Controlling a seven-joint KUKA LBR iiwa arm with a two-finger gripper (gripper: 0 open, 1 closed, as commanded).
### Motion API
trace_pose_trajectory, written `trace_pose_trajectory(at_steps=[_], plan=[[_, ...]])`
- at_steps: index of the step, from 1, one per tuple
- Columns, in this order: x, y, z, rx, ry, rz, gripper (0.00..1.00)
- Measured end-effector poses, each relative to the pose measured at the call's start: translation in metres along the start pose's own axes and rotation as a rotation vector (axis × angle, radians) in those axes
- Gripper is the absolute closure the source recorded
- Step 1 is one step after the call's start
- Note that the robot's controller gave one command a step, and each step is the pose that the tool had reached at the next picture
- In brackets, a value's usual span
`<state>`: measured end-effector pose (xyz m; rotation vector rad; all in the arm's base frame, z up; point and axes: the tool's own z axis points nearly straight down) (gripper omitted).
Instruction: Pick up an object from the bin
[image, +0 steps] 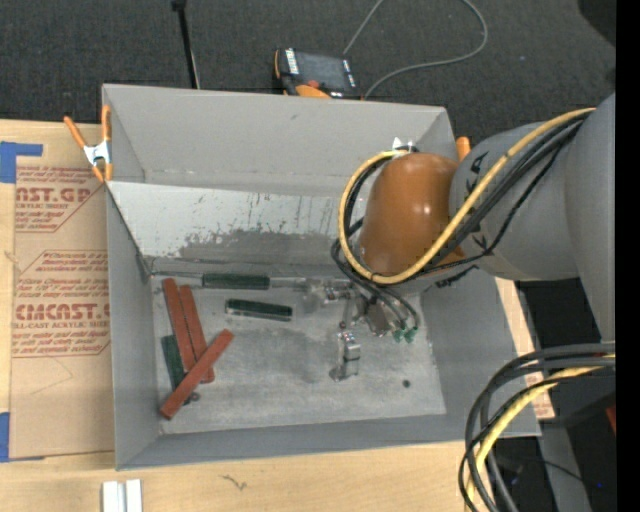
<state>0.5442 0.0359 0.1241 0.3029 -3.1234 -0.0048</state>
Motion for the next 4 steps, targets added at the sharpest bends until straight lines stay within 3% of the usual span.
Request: trace_pose_trajectory(at_steps=[1, 2, 3, 4], plan=[[-0.056, 0.036, 0.035, 0.001, -0.005, -0.107, 0.0], [-0.059, 0.04, 0.053, 0.002, -0.011, -0.087, 0.0], [-0.058, 0.041, 0.053, 0.002, -0.008, -0.088, 1.0], [-0.04, 0.051, -0.139, 0.004, -0.015, -0.051, 1.0]])
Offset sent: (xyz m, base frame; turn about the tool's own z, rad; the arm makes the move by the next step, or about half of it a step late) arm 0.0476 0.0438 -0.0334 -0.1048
